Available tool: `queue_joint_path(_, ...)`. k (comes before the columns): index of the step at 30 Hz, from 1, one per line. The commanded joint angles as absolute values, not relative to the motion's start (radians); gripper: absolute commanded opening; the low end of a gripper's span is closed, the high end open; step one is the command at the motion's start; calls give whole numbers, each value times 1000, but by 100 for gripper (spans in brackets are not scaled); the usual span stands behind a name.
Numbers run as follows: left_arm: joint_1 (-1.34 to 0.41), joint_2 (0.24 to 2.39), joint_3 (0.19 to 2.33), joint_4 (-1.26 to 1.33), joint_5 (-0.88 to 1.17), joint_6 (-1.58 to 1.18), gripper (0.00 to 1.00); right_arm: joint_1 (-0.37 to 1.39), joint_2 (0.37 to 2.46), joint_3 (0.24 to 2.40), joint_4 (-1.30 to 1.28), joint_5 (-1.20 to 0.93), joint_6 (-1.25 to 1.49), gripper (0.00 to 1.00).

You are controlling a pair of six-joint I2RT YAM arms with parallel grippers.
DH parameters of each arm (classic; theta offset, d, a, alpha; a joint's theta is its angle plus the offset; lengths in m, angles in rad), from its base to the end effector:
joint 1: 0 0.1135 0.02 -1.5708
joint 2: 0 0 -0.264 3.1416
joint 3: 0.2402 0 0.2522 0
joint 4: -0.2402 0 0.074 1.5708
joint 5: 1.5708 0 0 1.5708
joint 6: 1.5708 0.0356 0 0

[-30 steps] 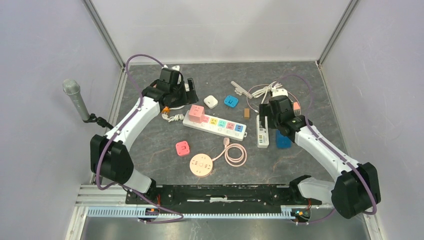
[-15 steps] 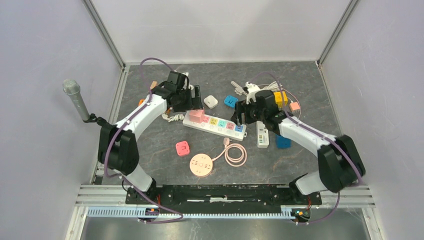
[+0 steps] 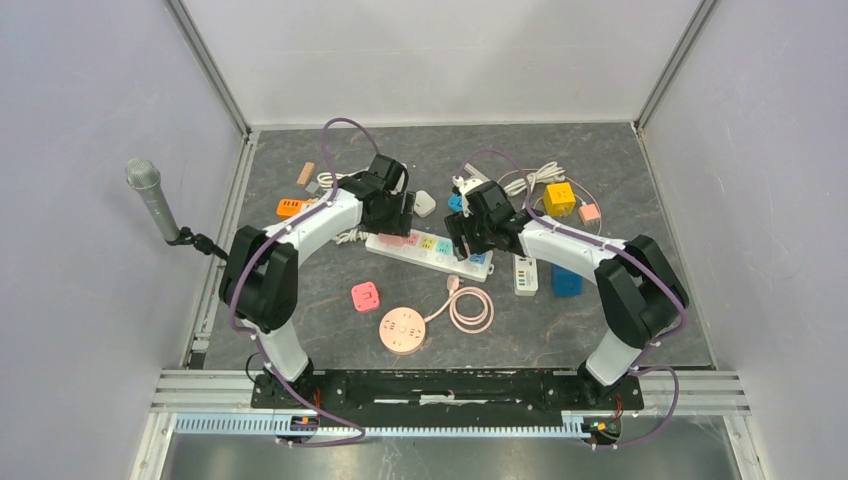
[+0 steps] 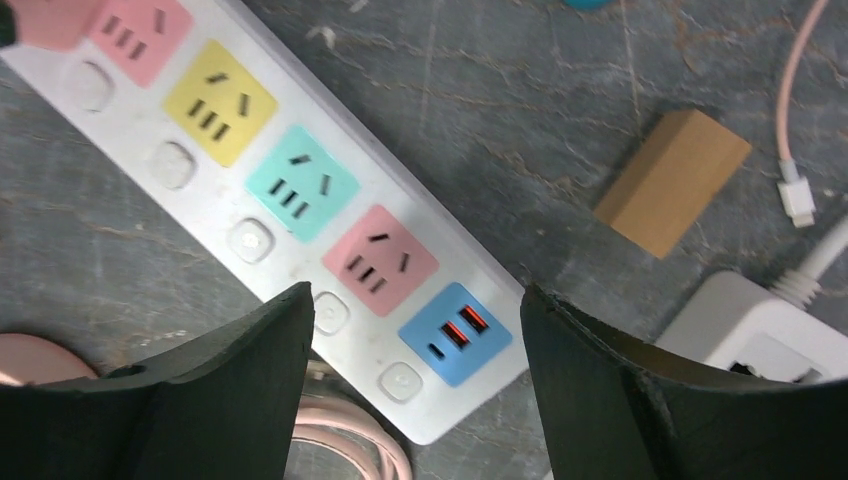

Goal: Pull the plug off the socket

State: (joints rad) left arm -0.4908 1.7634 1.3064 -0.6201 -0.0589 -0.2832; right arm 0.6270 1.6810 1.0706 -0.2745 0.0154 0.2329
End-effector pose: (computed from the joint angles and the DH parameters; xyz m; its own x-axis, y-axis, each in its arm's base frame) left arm 0.3262 -0.1720 0.2219 -0.8703 0.1488 -0.4695 0.2111 0.9740 -0.0827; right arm 0.2866 0.2070 0.1998 -0.7433 -0.2536 -0.6190 -0.4185 0.8982 0.1346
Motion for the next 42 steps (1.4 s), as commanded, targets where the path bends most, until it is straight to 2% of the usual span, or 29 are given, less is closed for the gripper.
queue_joint_path(1, -509, 1780, 1355, -617, -119, -216, 76, 632, 1684, 1085, -330, 108, 230, 79)
queue_joint_path(8, -514, 1785, 1367, -630, -141, -227, 69, 634, 1700, 1044, -329, 98, 239, 78)
queue_joint_path(14, -516, 1798, 1402, -648, -159, -257, 79, 634, 1722, 1036, -326, 115, 239, 77)
queue_joint_path(19, -515, 1804, 1419, -650, -160, -270, 80, 634, 1742, 1038, -321, 150, 241, 76)
queue_joint_path(24, -516, 1815, 1419, -653, -158, -271, 75, 633, 1763, 1045, -330, 173, 241, 75)
queue_joint_path(26, -515, 1825, 1427, -669, -175, -282, 65, 634, 1765, 1038, -328, 169, 233, 73)
queue_joint_path(28, -515, 1840, 1450, -715, -194, -298, 62, 634, 1764, 1026, -321, 160, 220, 71)
queue_joint_path(38, -517, 1872, 1456, -752, -198, -298, 60, 635, 1776, 1004, -317, 161, 199, 64)
queue_joint_path(42, -517, 1890, 1470, -766, -192, -292, 64, 635, 1778, 1001, -315, 165, 198, 63)
